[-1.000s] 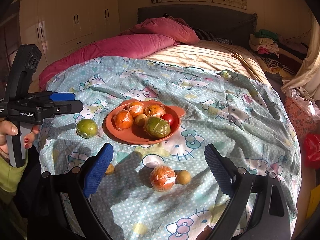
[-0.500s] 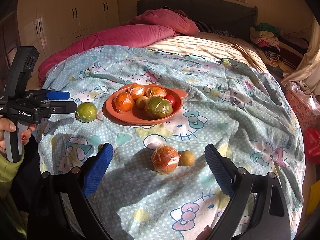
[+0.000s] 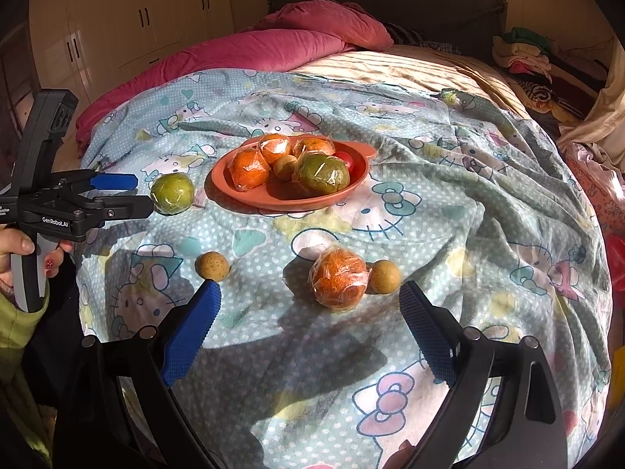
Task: Organize fruits
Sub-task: 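Move the left tool to the large wrapped pomelo while the right tool approaches the wrapped orange, then grasp the large wrapped pomelo with the left tool while the right tool grasps the wrapped orange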
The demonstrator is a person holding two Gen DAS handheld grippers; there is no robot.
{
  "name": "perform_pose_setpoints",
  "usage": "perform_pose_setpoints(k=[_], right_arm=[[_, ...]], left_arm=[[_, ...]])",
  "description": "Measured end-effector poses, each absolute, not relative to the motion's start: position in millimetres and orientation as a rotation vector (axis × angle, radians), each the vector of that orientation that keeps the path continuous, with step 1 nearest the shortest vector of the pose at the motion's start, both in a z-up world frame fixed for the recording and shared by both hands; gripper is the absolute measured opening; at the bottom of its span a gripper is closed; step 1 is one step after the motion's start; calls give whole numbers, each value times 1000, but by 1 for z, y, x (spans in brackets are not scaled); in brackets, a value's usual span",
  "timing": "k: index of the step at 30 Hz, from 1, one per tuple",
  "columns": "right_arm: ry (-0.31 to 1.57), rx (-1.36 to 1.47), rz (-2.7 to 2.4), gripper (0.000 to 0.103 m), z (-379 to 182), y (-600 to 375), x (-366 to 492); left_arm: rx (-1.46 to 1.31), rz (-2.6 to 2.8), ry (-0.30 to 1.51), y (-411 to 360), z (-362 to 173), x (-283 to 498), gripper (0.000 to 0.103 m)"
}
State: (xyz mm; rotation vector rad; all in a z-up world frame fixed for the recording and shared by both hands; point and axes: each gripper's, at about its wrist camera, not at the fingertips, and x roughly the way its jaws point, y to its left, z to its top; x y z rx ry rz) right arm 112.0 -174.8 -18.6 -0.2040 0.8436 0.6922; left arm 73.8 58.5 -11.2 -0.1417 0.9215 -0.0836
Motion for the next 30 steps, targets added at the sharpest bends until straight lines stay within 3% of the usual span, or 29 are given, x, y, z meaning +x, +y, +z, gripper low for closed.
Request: perform_pose_setpoints(k=[2, 13, 16, 26, 30], right_arm=[[856, -199, 688, 91, -22, -175, 114], [917, -181, 679, 52, -40, -175, 123], [917, -186, 675, 49, -42, -173, 124], [901, -207, 670, 46, -46, -162, 136], [893, -212, 669, 39, -47, -158, 140]], left_arm=[[-139, -84, 927, 58, -13, 74, 93], [-148, -80, 947, 61, -25, 79, 93], [-148, -89, 947, 59, -27, 80, 93], [-151, -94, 938, 59, -32, 88, 76], [-156, -100, 932, 59, -32, 91, 70]])
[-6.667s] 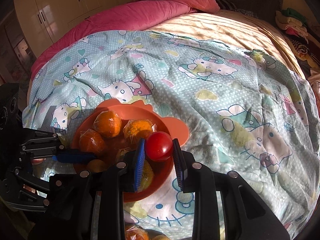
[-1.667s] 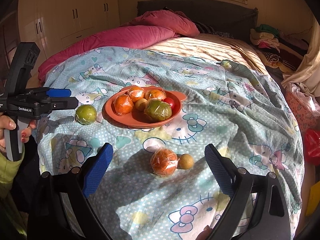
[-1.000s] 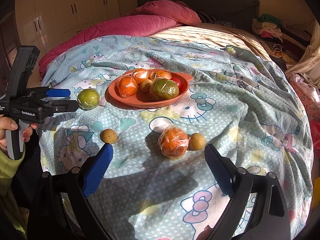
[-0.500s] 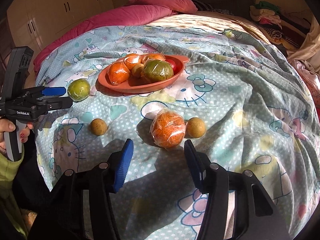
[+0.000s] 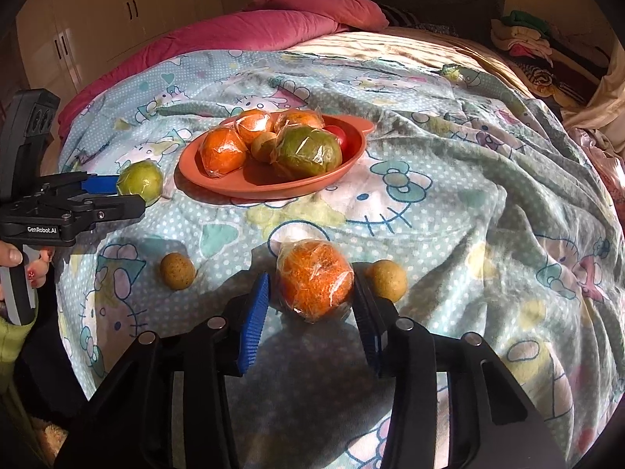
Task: Organize fruits
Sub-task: 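Grasp the large wrapped pomelo with the left tool while the right tool grasps the wrapped orange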
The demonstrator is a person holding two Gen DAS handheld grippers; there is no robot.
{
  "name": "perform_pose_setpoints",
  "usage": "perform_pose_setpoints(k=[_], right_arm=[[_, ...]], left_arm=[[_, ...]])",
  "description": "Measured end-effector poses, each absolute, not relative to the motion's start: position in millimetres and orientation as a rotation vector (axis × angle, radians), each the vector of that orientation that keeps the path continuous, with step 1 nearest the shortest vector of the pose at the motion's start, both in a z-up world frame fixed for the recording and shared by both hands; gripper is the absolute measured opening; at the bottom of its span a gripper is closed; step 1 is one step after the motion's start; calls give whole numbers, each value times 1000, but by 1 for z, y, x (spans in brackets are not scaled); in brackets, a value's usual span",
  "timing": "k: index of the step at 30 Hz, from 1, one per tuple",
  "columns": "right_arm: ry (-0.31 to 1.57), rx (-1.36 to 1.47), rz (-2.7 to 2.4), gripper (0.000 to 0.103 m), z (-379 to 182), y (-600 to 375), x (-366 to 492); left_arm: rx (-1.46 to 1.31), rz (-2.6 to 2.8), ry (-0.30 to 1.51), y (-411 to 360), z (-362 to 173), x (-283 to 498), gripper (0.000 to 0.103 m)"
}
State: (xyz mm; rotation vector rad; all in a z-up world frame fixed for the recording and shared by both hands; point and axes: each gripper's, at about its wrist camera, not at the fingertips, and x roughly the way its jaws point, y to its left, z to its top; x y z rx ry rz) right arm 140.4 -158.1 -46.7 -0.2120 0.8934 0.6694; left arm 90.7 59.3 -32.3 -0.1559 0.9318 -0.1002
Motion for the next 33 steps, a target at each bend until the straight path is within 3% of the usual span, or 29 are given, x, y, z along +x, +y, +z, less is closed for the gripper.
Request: perform_pose_setpoints(k=[7, 14, 33], right_arm=[[882, -213, 684, 37, -47, -154, 142], [872, -214, 711, 37, -43, -149, 136], [837, -189, 741, 37, -28, -151, 130]], left_arm=[[-162, -103, 927, 59, -33, 97, 67], [-131, -95, 924, 57, -35, 103, 50], [-149, -164, 896, 45, -17, 91, 48]])
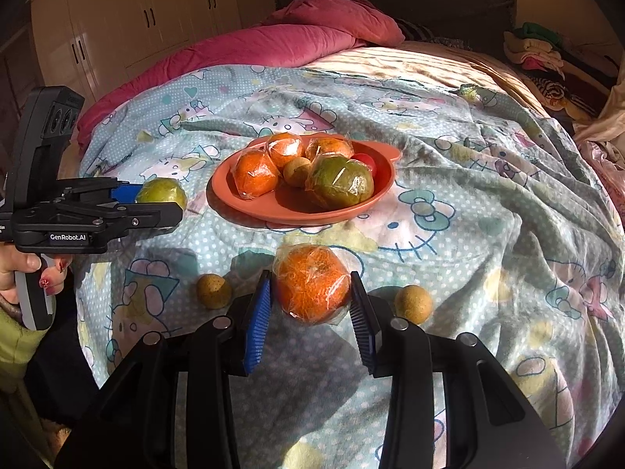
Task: Organize fruits
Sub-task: 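Grasp the large wrapped pomelo with the left tool while the right tool grasps the wrapped orange, then carry the pomelo with the left tool onto the plate while the right tool carries the orange there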
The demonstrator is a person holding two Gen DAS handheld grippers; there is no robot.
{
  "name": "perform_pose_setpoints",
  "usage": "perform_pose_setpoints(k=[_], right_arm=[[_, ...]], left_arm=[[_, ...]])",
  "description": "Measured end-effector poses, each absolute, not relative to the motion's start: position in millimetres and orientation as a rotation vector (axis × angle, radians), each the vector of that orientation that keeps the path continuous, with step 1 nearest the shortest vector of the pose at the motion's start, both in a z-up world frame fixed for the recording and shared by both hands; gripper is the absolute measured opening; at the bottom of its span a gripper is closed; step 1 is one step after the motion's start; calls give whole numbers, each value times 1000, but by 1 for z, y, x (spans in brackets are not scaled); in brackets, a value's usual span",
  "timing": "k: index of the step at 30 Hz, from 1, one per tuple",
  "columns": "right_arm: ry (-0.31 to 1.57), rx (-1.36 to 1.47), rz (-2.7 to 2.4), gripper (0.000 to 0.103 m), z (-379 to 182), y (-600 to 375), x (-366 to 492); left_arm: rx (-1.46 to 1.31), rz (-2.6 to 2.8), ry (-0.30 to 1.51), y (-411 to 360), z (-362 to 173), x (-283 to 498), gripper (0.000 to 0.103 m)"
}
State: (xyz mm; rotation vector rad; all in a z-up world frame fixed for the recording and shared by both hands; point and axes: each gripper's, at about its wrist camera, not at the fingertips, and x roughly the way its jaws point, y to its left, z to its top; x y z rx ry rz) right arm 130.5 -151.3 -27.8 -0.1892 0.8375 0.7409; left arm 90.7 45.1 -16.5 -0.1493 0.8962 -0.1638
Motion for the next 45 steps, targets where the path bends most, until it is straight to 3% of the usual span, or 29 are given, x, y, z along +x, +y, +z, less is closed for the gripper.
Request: perform_pose_setpoints(k=[19, 45], right_arm=[[766, -163, 726, 37, 3, -163, 148], [775, -169, 745, 37, 14, -154, 201]], left_arm=[[-117, -231, 858, 9, 8, 111, 48], [-113, -274, 892, -14, -1, 146, 48]])
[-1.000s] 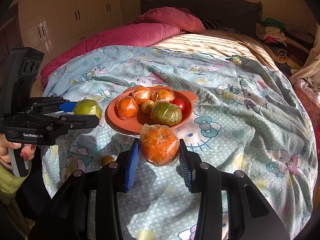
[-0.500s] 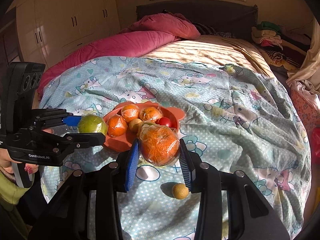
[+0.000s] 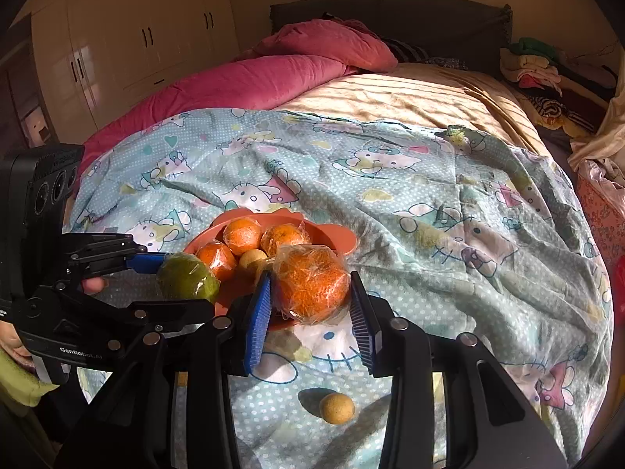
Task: Organize fruits
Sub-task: 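Carry the pomelo with the left tool onto the plate while the right tool carries the orange there, then open the left tool off the pomelo while the right tool releases the orange on the plate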
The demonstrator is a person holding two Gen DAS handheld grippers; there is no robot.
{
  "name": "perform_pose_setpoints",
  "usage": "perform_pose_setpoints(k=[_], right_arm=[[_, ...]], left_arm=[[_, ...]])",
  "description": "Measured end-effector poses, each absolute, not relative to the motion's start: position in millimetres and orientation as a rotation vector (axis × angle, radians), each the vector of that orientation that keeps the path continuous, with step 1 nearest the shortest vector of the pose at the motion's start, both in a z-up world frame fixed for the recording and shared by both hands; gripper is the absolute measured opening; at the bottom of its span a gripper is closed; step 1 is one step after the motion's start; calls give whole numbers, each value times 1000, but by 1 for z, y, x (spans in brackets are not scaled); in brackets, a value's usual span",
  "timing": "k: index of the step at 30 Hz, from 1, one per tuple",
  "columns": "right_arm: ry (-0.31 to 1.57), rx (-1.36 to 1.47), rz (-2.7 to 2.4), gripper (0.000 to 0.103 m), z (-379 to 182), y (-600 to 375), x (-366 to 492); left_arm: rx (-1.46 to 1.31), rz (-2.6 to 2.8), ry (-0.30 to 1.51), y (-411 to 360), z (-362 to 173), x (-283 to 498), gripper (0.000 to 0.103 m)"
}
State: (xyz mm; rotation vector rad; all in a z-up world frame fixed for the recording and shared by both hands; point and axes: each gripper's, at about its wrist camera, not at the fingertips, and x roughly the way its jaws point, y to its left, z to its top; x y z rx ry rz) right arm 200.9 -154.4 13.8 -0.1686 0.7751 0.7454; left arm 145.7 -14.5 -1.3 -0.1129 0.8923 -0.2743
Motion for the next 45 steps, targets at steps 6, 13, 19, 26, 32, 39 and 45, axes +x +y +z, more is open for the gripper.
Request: perform_pose_setpoints(k=[6, 13, 19, 26, 32, 39, 45], right_arm=[[770, -181, 760, 37, 18, -146, 214], [786, -199, 770, 37, 13, -140, 223], [811, -204, 771, 37, 4, -137, 232], [827, -208, 771, 37, -2, -133, 237], [835, -215, 779, 37, -3, -129, 239], [848, -224, 800, 37, -6, -118, 243], [864, -250, 819, 37, -10, -105, 245]], left_arm=[[-113, -279, 899, -18, -5, 151, 48], [-111, -278, 901, -19, -8, 155, 48], [-113, -278, 904, -19, -11, 157, 48], [-111, -275, 901, -18, -11, 159, 49], [-109, -262, 900, -16, -10, 157, 53], [-114, -264, 903, -14, -11, 156, 53], [-117, -266, 905, -14, -10, 155, 55]])
